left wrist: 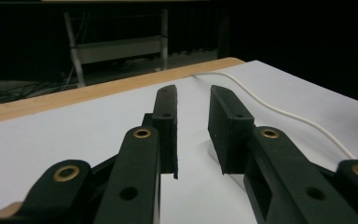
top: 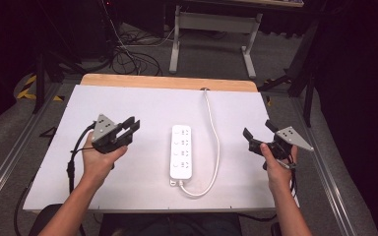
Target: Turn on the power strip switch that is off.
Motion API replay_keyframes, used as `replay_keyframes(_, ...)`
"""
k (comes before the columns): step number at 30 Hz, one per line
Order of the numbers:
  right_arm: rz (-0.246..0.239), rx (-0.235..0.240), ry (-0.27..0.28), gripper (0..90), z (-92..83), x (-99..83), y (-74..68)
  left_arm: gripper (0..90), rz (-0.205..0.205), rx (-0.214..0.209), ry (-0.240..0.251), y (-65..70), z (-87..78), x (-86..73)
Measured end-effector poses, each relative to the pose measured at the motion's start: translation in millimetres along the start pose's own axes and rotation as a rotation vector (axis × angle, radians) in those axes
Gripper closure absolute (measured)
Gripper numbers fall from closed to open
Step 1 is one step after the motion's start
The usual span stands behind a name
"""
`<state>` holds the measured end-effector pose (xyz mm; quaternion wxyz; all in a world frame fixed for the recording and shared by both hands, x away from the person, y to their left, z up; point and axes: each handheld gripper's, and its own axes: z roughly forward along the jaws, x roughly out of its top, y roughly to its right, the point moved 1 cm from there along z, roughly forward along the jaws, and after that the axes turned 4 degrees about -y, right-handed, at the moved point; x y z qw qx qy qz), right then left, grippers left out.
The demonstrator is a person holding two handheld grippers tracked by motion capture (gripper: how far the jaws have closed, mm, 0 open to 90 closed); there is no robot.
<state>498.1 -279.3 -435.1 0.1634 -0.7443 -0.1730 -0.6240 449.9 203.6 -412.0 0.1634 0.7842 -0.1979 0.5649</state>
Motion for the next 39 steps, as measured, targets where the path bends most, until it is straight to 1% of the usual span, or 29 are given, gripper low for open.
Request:
replay_keyframes(5, 0.001, -0.003, -0.003, 5.5, -1.2, 0.0, 1.6, 66.8, -0.032, 0.051, 0.035, -9.0, -20.5, -5.0)
replay_keyframes(7, -0.001, -0.002, -0.002, 5.4, -1.5, 0.1, 1.5, 65.9, -0.049, 0.062, 0.047, -11.5, -25.5, -5.9)
replay_keyframes(8, -0.001, -0.001, -0.001, 5.4, -1.5, 0.1, 1.3, 65.1, -0.049, 0.068, 0.049, -12.2, -27.5, -6.3)
replay_keyframes(9, 0.001, 0.000, -0.001, 5.4, -1.2, 0.1, 1.1, 62.5, -0.049, 0.071, 0.049, -12.6, -28.9, -6.9)
replay_keyframes(10, 0.001, 0.000, -0.001, 5.4, -1.2, 0.1, 1.1, 62.5, -0.054, 0.073, 0.048, -12.8, -30.2, -7.3)
replay_keyframes(11, 0.000, -0.001, -0.001, 5.5, -0.9, 0.1, 1.0, 57.9, -0.061, 0.073, 0.051, -12.8, -31.3, -7.8)
replay_keyframes(12, 0.000, -0.001, -0.001, 5.5, -0.9, 0.1, 1.0, 57.9, -0.074, 0.074, 0.053, -12.1, -32.6, -8.1)
replay_keyframes(13, -0.001, 0.000, -0.001, 5.5, -1.0, 0.2, 1.0, 55.3, -0.077, 0.079, 0.061, -11.4, -33.7, -8.3)
replay_keyframes(16, -0.001, -0.002, 0.001, 5.5, -1.4, 0.2, 1.4, 45.4, -0.066, 0.098, 0.080, -10.3, -37.6, -8.7)
replay_keyframes(17, 0.000, -0.002, -0.001, 5.5, -1.4, 0.2, 1.5, 41.8, -0.069, 0.107, 0.088, -10.6, -38.4, -9.3)
replay_keyframes(18, 0.001, -0.001, -0.001, 5.5, -1.4, 0.2, 1.5, 36.7, -0.077, 0.126, 0.096, -11.2, -38.3, -10.3)
replay_keyframes(19, 0.001, -0.001, -0.001, 5.5, -1.3, 0.1, 1.5, 32.7, -0.094, 0.145, 0.092, -12.1, -38.2, -11.5)
replay_keyframes(21, 0.000, -0.001, -0.001, 5.5, -1.0, 0.1, 1.4, 29.1, -0.088, 0.166, 0.093, -14.6, -38.3, -15.0)
replay_keyframes(23, 0.000, 0.000, -0.001, 5.5, -0.8, 0.1, 1.0, 20.1, -0.082, 0.172, 0.087, -16.5, -38.0, -17.1)
replay_keyframes(25, 0.000, 0.001, -0.001, 5.5, -0.8, 0.1, 1.0, 14.3, -0.076, 0.175, 0.089, -16.8, -37.8, -18.1)
replay_keyframes(30, 0.001, 0.000, -0.001, 5.5, -1.2, 0.1, 1.4, 7.6, -0.055, 0.184, 0.093, -16.0, -36.0, -19.7)
replay_keyframes(32, 0.001, -0.001, -0.002, 5.5, -1.3, 0.1, 1.7, 4.7, -0.064, 0.197, 0.101, -16.8, -35.9, -20.4)
replay_keyframes(35, 0.002, 0.000, 0.001, 5.4, -1.6, 0.3, 1.8, 2.1, -0.081, 0.203, 0.103, -19.5, -36.7, -21.3)
replay_keyframes(39, 0.008, 0.000, 0.005, 5.1, -1.9, 0.6, 2.3, 2.0, -0.100, 0.208, 0.101, -22.6, -37.3, -22.5)
